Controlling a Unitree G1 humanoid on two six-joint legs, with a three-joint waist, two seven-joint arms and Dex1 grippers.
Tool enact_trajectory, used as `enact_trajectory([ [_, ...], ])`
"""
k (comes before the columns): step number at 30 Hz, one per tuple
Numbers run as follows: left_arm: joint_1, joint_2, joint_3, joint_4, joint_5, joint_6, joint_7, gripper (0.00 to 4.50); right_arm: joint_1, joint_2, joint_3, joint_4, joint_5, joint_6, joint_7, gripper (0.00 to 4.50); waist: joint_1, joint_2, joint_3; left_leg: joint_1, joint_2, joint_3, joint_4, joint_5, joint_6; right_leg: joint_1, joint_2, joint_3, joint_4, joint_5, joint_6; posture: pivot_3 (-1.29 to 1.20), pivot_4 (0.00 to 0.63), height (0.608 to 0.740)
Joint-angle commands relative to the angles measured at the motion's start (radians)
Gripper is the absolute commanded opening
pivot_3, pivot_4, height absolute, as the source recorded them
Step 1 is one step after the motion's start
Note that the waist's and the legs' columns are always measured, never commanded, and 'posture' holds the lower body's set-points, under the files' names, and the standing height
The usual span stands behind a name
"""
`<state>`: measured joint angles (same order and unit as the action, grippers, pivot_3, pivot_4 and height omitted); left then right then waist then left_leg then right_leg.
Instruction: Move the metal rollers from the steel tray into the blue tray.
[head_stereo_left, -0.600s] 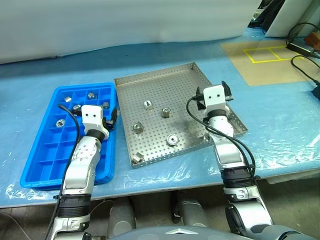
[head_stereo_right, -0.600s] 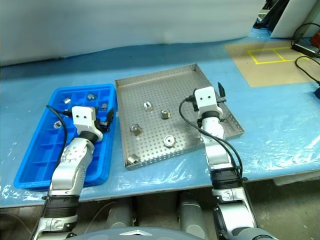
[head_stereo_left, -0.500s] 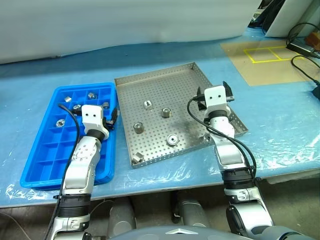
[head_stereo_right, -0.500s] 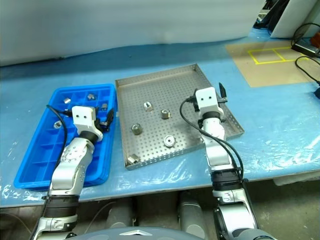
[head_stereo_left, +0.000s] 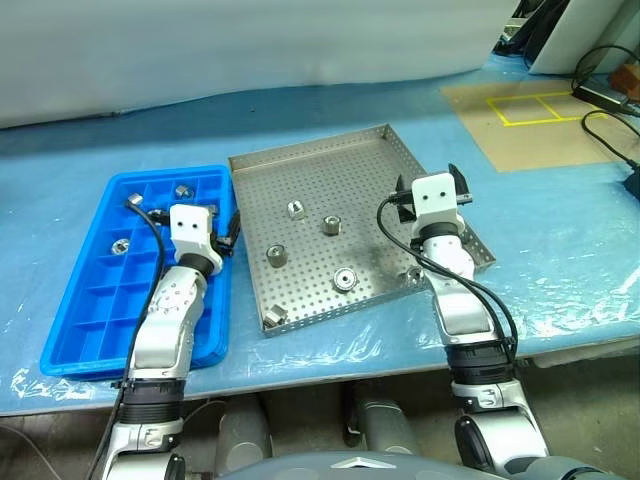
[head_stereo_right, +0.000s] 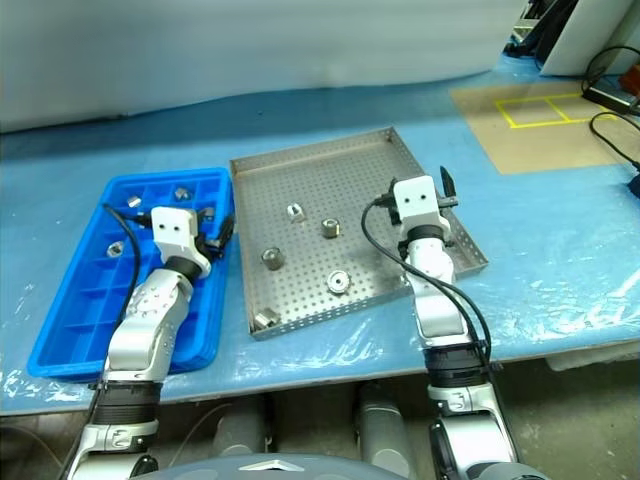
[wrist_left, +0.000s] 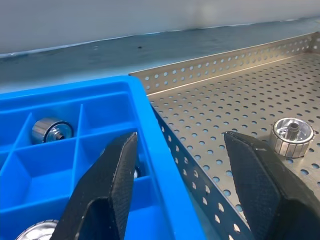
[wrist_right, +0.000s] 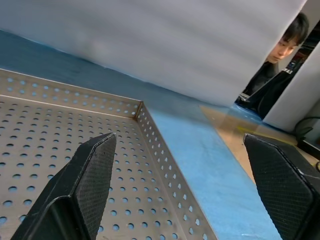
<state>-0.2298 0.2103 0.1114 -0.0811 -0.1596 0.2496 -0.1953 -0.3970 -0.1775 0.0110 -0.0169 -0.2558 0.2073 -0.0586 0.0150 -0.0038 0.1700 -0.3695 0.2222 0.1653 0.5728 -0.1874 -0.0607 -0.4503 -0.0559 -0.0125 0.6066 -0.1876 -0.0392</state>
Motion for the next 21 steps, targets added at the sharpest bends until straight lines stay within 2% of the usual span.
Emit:
enact_trajectory([
  [1, -0.075, 0.052, 0.019, 0.008, -0.037, -0.008, -0.074, 2.96, -0.041, -0.032, -0.018, -0.046, 0.086, -0.032, 0.111, 4.28, 0.000, 0.000, 0.000, 0.000, 0.000, 0.000, 0.000, 0.000, 0.000, 0.000, 0.000, 0.000, 0.000, 0.000, 0.000, -0.10, 0.150, 0.740],
  [5, -0.157, 0.120, -0.017, 0.086, -0.074, -0.017, -0.235, 2.96, -0.081, -0.075, -0.010, -0.027, 0.219, -0.010, 0.309, 4.28, 0.000, 0.000, 0.000, 0.000, 0.000, 0.000, 0.000, 0.000, 0.000, -0.001, 0.000, 0.000, 0.001, 0.003, -0.005, -0.10, 0.150, 0.740],
  [12, -0.227, 0.290, -0.176, 0.137, -0.125, 0.038, -0.677, 2.96, -0.075, -0.208, 0.056, -0.083, 0.410, 0.125, 0.696, 4.28, 0.002, 0.000, 0.000, -0.002, 0.000, 0.001, -0.001, 0.000, 0.000, -0.002, 0.000, 0.001, 0.000, 0.004, -0.008, -0.12, 0.150, 0.740],
  [16, -0.240, 0.374, -0.243, 0.145, -0.118, 0.043, -0.839, 2.96, -0.043, -0.260, 0.072, -0.134, 0.440, 0.167, 0.767, 4.28, 0.001, 0.000, 0.000, -0.001, 0.000, 0.001, -0.001, 0.000, 0.000, -0.002, 0.000, 0.001, 0.000, 0.004, -0.009, -0.14, 0.150, 0.740],
  [21, -0.301, 0.386, -0.306, 0.190, -0.065, 0.016, -0.908, 2.96, 0.006, -0.256, 0.096, -0.160, 0.398, 0.167, 0.728, 4.28, 0.002, 0.000, 0.000, 0.001, 0.001, 0.002, -0.001, 0.001, 0.000, -0.001, -0.001, 0.001, 0.001, 0.005, -0.010, -0.16, 0.150, 0.740],
])
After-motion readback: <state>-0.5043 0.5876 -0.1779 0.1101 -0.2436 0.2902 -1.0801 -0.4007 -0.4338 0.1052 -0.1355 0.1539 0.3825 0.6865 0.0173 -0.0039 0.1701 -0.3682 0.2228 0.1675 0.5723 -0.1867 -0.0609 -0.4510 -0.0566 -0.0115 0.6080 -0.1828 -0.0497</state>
